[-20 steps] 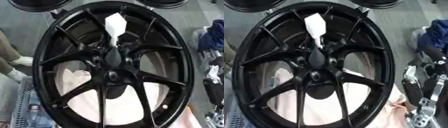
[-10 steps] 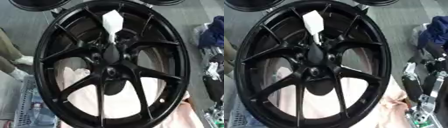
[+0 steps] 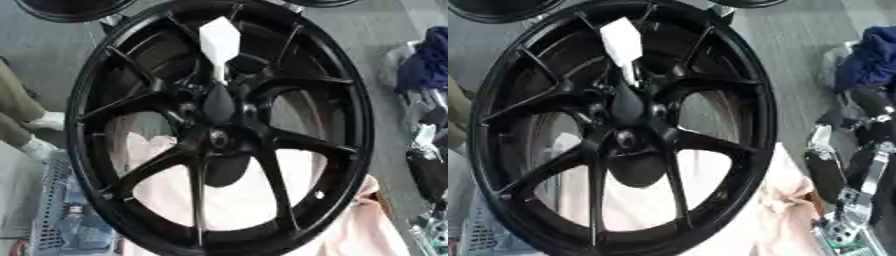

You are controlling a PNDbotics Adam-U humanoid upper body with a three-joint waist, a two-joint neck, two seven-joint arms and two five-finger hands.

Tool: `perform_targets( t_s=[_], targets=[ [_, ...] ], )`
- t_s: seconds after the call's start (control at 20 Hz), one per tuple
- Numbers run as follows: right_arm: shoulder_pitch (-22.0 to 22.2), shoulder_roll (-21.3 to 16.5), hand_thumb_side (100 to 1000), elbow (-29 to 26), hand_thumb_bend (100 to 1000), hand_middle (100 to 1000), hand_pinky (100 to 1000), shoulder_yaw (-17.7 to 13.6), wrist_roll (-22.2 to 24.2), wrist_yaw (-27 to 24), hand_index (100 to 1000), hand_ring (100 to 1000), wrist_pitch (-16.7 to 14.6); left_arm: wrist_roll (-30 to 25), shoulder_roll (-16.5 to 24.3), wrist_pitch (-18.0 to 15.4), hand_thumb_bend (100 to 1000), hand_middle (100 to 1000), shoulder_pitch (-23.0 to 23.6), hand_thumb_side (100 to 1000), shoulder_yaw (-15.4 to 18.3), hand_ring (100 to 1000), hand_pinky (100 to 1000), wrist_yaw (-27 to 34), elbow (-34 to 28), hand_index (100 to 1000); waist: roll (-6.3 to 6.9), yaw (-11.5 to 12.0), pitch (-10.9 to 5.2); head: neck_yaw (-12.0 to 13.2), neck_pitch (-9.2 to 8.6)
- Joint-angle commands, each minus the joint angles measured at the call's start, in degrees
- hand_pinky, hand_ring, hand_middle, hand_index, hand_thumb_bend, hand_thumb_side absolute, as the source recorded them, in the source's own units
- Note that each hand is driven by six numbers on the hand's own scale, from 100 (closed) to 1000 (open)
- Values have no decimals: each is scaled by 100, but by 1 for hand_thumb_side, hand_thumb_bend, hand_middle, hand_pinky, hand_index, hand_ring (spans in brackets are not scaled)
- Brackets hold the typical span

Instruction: Pull the pin out of the wheel hub.

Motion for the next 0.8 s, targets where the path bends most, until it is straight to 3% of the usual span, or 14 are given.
perform_targets(
  t_s=[0.05,0.35,0.8],
  targets=[
    [26,-163,364,-66,100,762,515,16,-106,69,775,815,-78,-335,431,47,100,592,-236,494,-105,708,798,-121,-79,754,28,-43,-151,-33,-14],
    [76,-142,373,-66,100,762,512,60,-106,101,775,814,-35,-1445,557,-150,100,623,-758,465,-452,730,801,-483,-79,761,121,-176,-164,-38,-58],
    [103,-241,372,-66,100,762,513,105,-106,174,775,813,-32,-2813,512,-34,100,647,-1284,524,-1076,735,804,-856,-79,764,239,-258,-149,5,-44]
  ],
)
